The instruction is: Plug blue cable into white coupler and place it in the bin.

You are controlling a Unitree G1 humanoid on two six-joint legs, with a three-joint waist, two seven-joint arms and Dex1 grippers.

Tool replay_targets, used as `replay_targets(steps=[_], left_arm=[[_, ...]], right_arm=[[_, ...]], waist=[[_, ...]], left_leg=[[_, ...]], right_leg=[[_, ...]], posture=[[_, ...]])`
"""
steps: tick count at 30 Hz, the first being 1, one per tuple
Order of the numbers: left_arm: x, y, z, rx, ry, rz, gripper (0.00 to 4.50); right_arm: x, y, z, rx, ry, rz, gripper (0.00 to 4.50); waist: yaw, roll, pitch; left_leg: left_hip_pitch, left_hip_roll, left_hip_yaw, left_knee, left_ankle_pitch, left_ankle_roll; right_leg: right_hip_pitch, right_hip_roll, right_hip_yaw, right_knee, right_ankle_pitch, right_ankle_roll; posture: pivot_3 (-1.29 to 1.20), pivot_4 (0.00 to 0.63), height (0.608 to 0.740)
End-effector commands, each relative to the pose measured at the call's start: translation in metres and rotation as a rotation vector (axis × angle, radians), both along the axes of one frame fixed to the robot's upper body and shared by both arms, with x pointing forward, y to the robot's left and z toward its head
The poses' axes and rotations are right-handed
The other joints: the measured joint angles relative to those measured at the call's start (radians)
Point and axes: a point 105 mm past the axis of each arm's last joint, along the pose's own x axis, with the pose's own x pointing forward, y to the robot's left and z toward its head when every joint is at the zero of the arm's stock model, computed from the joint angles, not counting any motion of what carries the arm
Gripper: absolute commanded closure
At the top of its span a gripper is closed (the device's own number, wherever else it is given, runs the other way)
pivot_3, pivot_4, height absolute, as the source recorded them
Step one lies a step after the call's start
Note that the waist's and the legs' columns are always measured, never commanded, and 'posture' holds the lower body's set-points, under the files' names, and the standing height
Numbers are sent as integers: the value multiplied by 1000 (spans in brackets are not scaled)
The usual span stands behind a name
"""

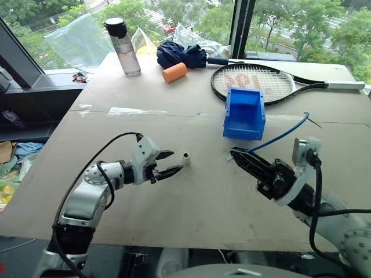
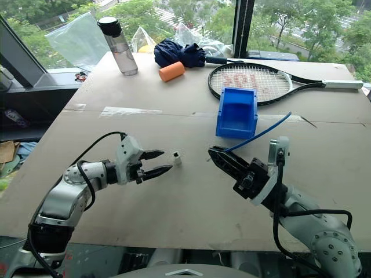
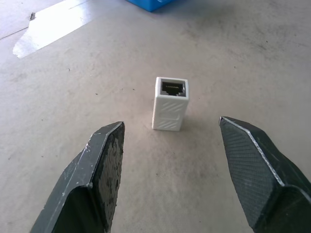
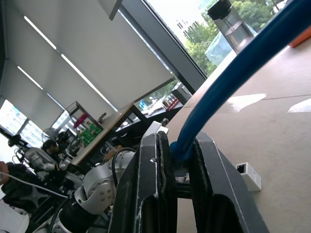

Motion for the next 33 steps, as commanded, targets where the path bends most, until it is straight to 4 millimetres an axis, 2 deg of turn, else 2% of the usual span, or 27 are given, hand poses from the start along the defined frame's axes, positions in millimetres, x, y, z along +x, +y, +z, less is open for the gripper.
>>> replay_targets(steps=[1, 4, 9, 10, 11, 12, 15, 20, 25, 29, 33], left_arm=[[9, -3, 3, 4, -50, 29, 1387], [19, -11, -10, 25, -54, 47, 1387], [23, -26, -17, 17, -51, -10, 1387], [24, -27, -18, 19, -52, -16, 1884], [23, -28, -19, 18, -45, -27, 2066], [24, -28, -20, 22, -43, -34, 2470], [24, -28, -20, 22, -39, -55, 3963], [13, -44, -8, -49, -5, -198, 3901], [1, -57, -13, -14, 41, -356, 3901], [2, -67, -14, -1, 53, -419, 3901], [4, -74, -12, 3, 50, -452, 3901]], right_arm=[[-3, 1, 6, -5, -50, 17, 4500], [-2, -2, 4, -29, -57, 4, 4500], [0, -4, 2, -84, -83, -29, 4500], [0, -5, 0, -96, -87, -37, 4500], [1, -5, -1, -108, -90, -46, 4500], [2, -5, -3, -124, -96, -54, 4500], [5, -2, -7, -181, -131, -65, 4500], [18, 13, -25, -409, -256, 26, 4500], [41, 20, -33, -555, -384, 155, 4500], [49, 32, -46, -646, -467, 317, 4500], [52, 43, -50, -638, -510, 399, 4500]], waist=[[-3, 0, 0], [-7, 0, 0], [-8, -1, -1], [-8, -1, -1], [-8, -1, -1], [-8, -1, -1], [-8, -1, -1], [-10, -1, -1], [-8, 0, 0], [-8, 0, 0], [-9, 0, 0]], left_leg=[[0, 0, 1, 0, 0, 0], [1, -1, 2, 0, 0, 0], [1, -1, 5, -1, 0, 0], [1, -1, 5, -1, 0, 0], [1, 0, 5, -1, 0, 0], [1, 0, 5, -1, 0, 0], [1, 0, 5, -1, 0, 0], [2, 0, 7, -1, 0, 0], [1, -1, 7, 0, 0, 0], [1, -1, 7, 0, 0, 0], [0, 0, 7, 0, 0, 0]], right_leg=[[0, 0, 1, 0, 0, 0], [0, 0, 1, 0, 0, 0], [0, 4, -1, 0, 1, 1], [0, 4, -1, 0, 0, 1], [0, 4, -1, 1, 0, 1], [0, 4, -1, 1, 0, 1], [0, 4, -1, 1, 0, 0], [0, 4, 0, 1, 0, 0], [0, 5, 0, 1, 0, 0], [0, 5, 0, 0, 1, 1], [0, 6, 0, 0, 1, 2]], posture=[[0, 150, 740], [0, 150, 740], [0, 150, 740], [0, 150, 740], [0, 150, 740], [0, 150, 740], [0, 150, 740], [0, 150, 740], [0, 150, 740], [0, 150, 740], [0, 150, 740]])
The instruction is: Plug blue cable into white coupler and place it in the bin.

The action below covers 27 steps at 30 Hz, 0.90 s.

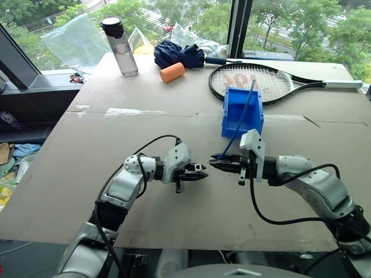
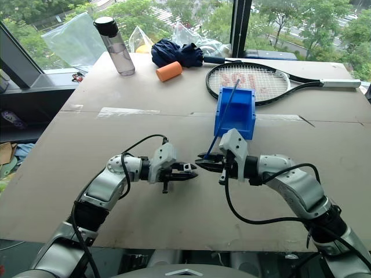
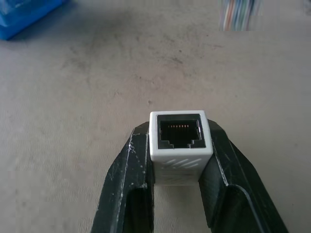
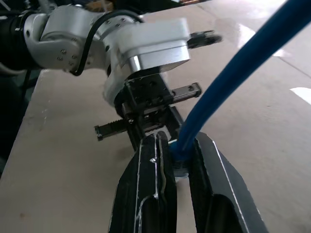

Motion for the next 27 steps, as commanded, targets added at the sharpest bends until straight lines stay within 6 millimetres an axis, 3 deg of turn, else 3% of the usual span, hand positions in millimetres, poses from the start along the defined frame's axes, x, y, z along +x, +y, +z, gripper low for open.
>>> replay_targets(steps=[1, 9, 18, 27], left_arm=[[-1, -5, 5, -2, -22, -40, 3901], [-7, -7, 0, 35, -11, -85, 3901], [-7, -4, -2, 66, -13, -95, 3901], [-5, -2, -2, 71, -18, -87, 3901]], right_arm=[[-1, 9, 5, 15, -50, 85, 4500], [9, 21, -3, 5, -73, 122, 4500], [15, 22, -32, -96, -66, 151, 4500], [16, 13, -27, -87, -48, 174, 4500]], waist=[[-1, 0, 0], [-3, 0, 0], [-3, 1, 0], [-3, 0, 0]], left_leg=[[0, 0, 0, 0, 0, 0], [1, 1, 0, 0, 0, 0], [1, 1, 0, 0, 0, 0], [1, 1, 0, 0, 0, 0]], right_leg=[[0, 0, 0, 0, 1, 1], [0, 1, 0, 1, 1, 2], [0, 2, 0, 1, 1, 2], [0, 2, 0, 2, 1, 1]], posture=[[0, 150, 740], [0, 150, 740], [0, 150, 740], [0, 150, 740]])
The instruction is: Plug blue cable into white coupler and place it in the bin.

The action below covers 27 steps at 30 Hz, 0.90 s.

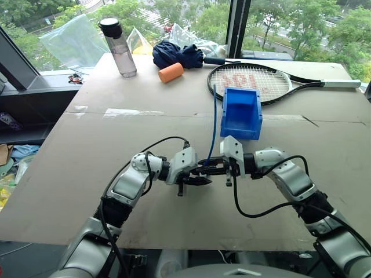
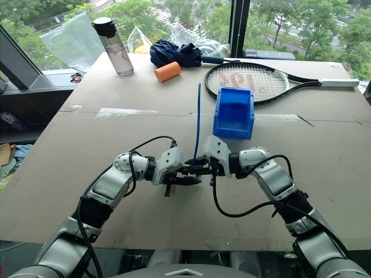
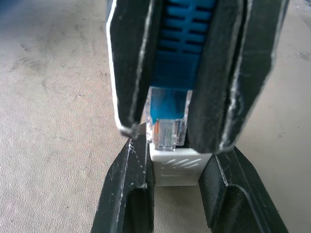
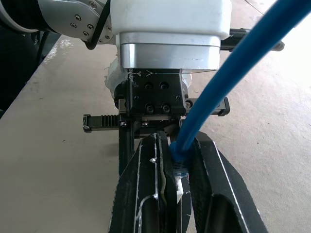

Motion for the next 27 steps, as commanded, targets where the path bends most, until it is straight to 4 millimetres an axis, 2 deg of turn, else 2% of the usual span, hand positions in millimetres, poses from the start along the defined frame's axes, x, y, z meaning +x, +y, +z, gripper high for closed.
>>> replay_targets(steps=[1, 7, 12, 17, 20, 24, 27], left_arm=[[3, 0, 8, -3, -39, -11, 3901], [4, 0, 10, -7, -44, -10, 3901], [5, 2, 10, -2, -46, -6, 3901], [4, 3, 10, 0, -46, -4, 3901], [4, 4, 10, 3, -50, -8, 3901], [3, 3, 11, 3, -55, -11, 3901], [4, 0, 12, -1, -61, -11, 3901]], right_arm=[[0, -8, -5, -40, 29, 12, 4500], [-1, -10, -13, -98, 24, 44, 4500], [-5, -4, -11, -99, 24, 78, 4500], [-8, 1, -19, -142, 13, 113, 4500], [-6, -1, -27, -205, 23, 109, 4500], [-1, -12, -49, -358, 50, 105, 4500], [-5, -18, -66, -463, 67, 141, 4500]], waist=[[0, 0, 0], [0, 0, 0], [0, 0, 0], [0, 0, 0], [-1, 0, 0], [-4, 0, -1], [-9, 3, -4]], left_leg=[[0, 0, 0, 0, 0, 0], [0, 0, 0, 0, 0, 0], [0, 0, 0, 0, 0, 0], [0, 0, 0, 0, 0, 0], [0, 0, 0, 0, 0, 0], [1, 0, 0, 0, 0, 0], [1, 0, 0, 0, 0, 0]], right_leg=[[0, 0, 0, 0, 0, 0], [0, 0, 0, 0, 0, 0], [0, 0, 0, 0, 0, 0], [0, 0, 0, 0, 0, 0], [0, 0, 0, 0, 0, 0], [0, 0, 0, 1, 0, 0], [0, 0, 0, 1, 0, 0]], posture=[[0, 150, 740], [0, 150, 740], [0, 150, 740], [0, 150, 740], [0, 150, 740], [0, 150, 740], [0, 150, 740]])
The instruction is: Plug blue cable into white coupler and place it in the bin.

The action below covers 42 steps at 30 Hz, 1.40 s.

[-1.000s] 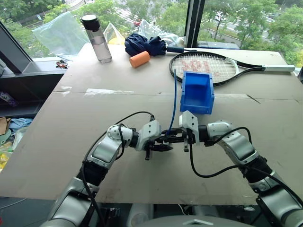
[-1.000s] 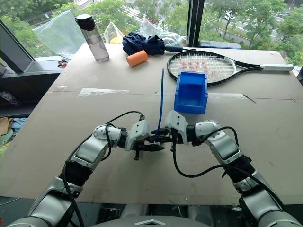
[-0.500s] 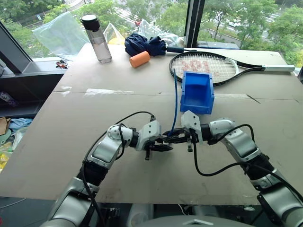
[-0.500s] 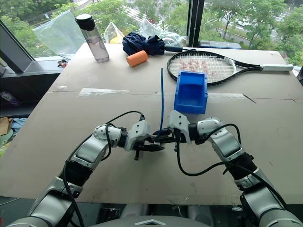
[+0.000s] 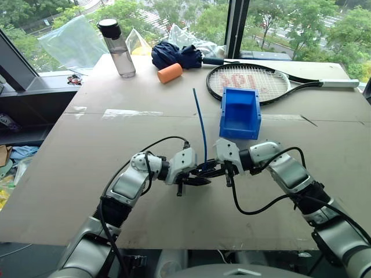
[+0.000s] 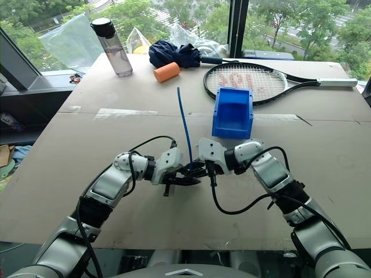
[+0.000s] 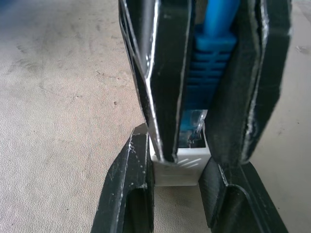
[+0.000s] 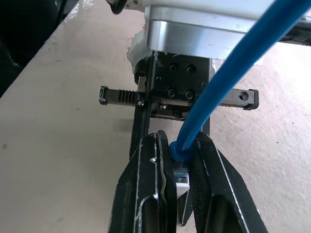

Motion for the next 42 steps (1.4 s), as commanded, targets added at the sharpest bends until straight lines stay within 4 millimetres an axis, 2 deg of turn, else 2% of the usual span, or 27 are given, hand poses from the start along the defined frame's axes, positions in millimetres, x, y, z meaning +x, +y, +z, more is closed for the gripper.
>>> replay_targets(steps=[1, 4, 7, 9, 10, 11, 13, 16, 18, 19, 21, 24, 27, 29, 30, 31, 34, 35, 38, 42], left_arm=[[3, -2, 13, -23, -50, -6, 3901], [3, -4, 14, -27, -54, 0, 3901], [5, -5, 18, -69, -50, 42, 3901], [1, -2, 25, -101, -51, 50, 2881], [1, 1, 30, -127, -59, 80, 2523], [0, 4, 34, -152, -63, 112, 2159], [-5, 15, 44, -211, -66, 198, 1147], [-15, 26, 56, -277, -91, 297, 1147], [-21, 33, 64, -313, -119, 367, 1147], [-23, 34, 69, -336, -127, 399, 1147], [-25, 33, 80, -372, -165, 447, 1147], [-27, 29, 87, -394, -184, 471, 1147], [-25, 21, 94, -422, -204, 475, 1147], [-23, 17, 98, -435, -215, 476, 1086], [-22, 16, 98, -438, -220, 476, 1086], [-22, 16, 99, -439, -224, 477, 1086], [-19, 18, 100, -451, -221, 493, 1086], [-19, 19, 99, -447, -212, 491, 1086], [-26, 21, 94, -432, -177, 473, 1086], [-38, 30, 84, -388, -130, 459, 1086]], right_arm=[[-6, -27, -63, -284, 120, -34, 4500], [-11, -30, -70, -350, 125, -14, 4500], [-12, -19, -57, -222, 152, -51, 4500], [-8, -12, -37, -82, 166, -97, 4500], [-5, -11, -22, 6, 181, -132, 4500], [-3, -13, -7, 88, 199, -166, 4500], [7, -24, 29, 265, 224, -278, 4500], [19, -47, 63, 401, 284, -404, 4500], [35, -65, 81, 451, 306, -513, 4500], [47, -73, 84, 440, 312, -587, 4500], [87, -91, 93, 426, 317, -783, 4500], [118, -102, 99, 417, 340, -895, 4500], [151, -112, 97, 394, 365, -1011, 4500], [164, -118, 94, 364, 351, -1063, 3551], [167, -120, 95, 349, 336, -1066, 3216], [170, -121, 98, 343, 319, -1069, 2654], [167, -126, 113, 360, 283, -1014, 1183], [161, -129, 118, 340, 214, -952, 765], [125, -135, 128, 326, 39, -764, 765], [59, -161, 106, 236, -115, -654, 765]], waist=[[-2, 1, -2], [-4, 2, -7], [-3, 4, -10], [-3, 4, -11], [-3, 4, -10], [-5, 5, -9], [-7, 6, -8], [-13, 7, -6], [-16, 7, -5], [-16, 8, -4], [-16, 8, -4], [-15, 8, -4], [-16, 8, -3], [-15, 8, -3], [-16, 8, -3], [-17, 8, -3], [-18, 8, -2], [-17, 8, -2], [-9, 8, -2], [-3, 7, -2]], left_leg=[[0, 0, 0, 0, 0, 0], [0, 0, 0, 0, 0, 0], [1, 0, 0, 0, 0, 0], [1, 0, 0, 0, 0, 0], [0, 0, -1, 0, 0, 0], [0, 0, -1, 0, 0, 0], [-1, 0, -1, 0, 0, 0], [-2, 1, -3, -1, 0, 0], [-2, 1, -6, -1, 0, 0], [-1, 1, -6, -1, 0, 0], [-1, 1, -7, -2, 0, 0], [-1, 0, -4, -1, 0, 0], [-1, 0, -1, -3, 0, 0], [-2, 0, 1, -3, 0, 0], [-2, 0, 1, -4, 0, 0], [-2, 0, 1, -4, 0, 0], [-2, 0, 2, -4, 0, 0], [-2, 0, 2, -5, 0, 0], [-3, 0, 1, -4, 0, 0], [-4, 0, -1, -5, 0, 0]], right_leg=[[0, 0, 0, 0, 0, 0], [0, 0, 0, 1, 0, 0], [1, 0, 0, 1, -1, -1], [1, 0, 0, 1, -1, -1], [1, 0, -1, 1, -1, -1], [1, 0, 0, 1, -1, -1], [0, 0, 0, 0, 0, 0], [-1, -1, 0, 0, 0, 0], [-1, -1, 0, 0, 0, 0], [-1, -1, 0, 0, 0, 0], [-1, -1, 0, 0, 0, 0], [-1, -1, -1, -1, 0, -5], [-1, -1, 0, -2, 0, -4], [-2, 0, 1, -3, 2, -2], [-2, -1, 1, -3, 2, -2], [-2, -1, 1, -4, 2, -2], [-2, -1, 2, -4, 2, -2], [-2, -1, 2, -4, 2, -2], [-2, -1, 1, -5, 2, -1], [-1, -2, -1, -6, 2, -1]], posture=[[0, 150, 740], [0, 150, 740], [0, 150, 740], [0, 150, 740], [0, 150, 740], [0, 150, 740], [0, 150, 740], [0, 150, 740], [0, 150, 740], [0, 150, 740], [0, 150, 740], [0, 150, 740], [0, 150, 740], [0, 150, 740], [0, 150, 740], [0, 150, 740], [0, 150, 740], [0, 150, 740], [0, 150, 740], [0, 150, 740]])
